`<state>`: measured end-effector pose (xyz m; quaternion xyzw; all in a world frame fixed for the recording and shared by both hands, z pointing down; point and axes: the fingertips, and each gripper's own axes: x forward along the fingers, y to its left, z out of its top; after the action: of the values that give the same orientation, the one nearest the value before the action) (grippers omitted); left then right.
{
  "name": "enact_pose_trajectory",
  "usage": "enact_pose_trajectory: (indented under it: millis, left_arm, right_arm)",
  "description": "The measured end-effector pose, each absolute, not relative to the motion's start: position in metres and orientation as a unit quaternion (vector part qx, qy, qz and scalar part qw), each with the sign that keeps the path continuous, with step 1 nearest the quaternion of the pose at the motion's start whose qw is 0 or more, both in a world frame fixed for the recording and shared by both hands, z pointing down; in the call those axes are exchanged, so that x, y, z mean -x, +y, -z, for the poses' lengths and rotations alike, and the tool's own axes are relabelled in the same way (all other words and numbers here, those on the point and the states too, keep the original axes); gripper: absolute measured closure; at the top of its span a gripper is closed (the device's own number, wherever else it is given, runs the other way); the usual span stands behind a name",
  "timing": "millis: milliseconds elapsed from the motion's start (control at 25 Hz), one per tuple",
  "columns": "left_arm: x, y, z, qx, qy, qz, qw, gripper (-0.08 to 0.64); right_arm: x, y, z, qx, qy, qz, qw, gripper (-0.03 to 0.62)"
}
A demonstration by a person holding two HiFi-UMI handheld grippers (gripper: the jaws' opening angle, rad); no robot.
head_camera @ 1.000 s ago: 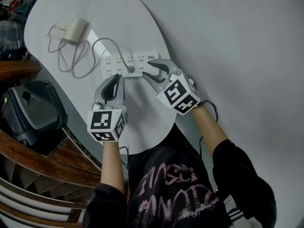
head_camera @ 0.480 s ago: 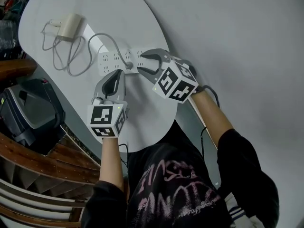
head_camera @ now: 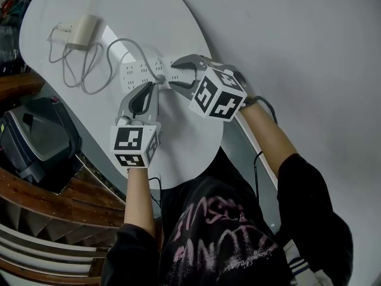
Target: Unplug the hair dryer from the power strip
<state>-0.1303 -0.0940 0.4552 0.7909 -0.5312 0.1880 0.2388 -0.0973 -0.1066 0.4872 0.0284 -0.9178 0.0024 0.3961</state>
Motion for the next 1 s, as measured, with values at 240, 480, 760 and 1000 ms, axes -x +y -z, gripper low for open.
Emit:
enact_pose_trajectory:
  millis: [240, 480, 760, 1000]
  left_arm:
    - [0.129, -0.096, -0.460, -0.794, -0.525, -0.196, 0.235, 0.541]
    - [0.127, -0.098, -0.464, -0.799, -0.516, -0.207, 0.230, 0.526]
    - [0.126, -0.101, -0.465, -0.805, -0.504, -0.212, 0.230, 0.492]
    - [0.121, -0.104, -0.468, -0.812, -0.487, -0.222, 0.231, 0.458]
  right_arm:
    - [0.100, -0.106, -0.494, -0.008, -0.911, 0.006, 0.411, 0.423]
    - [0.101, -0.105, -0.499, 0.006, -0.903, 0.014, 0.429, 0.419]
    - [0.101, -0.104, -0.500, 0.015, -0.899, -0.007, 0.437, 0.428]
    - [0.101, -0.104, -0.500, 0.021, -0.896, -0.011, 0.443, 0.426]
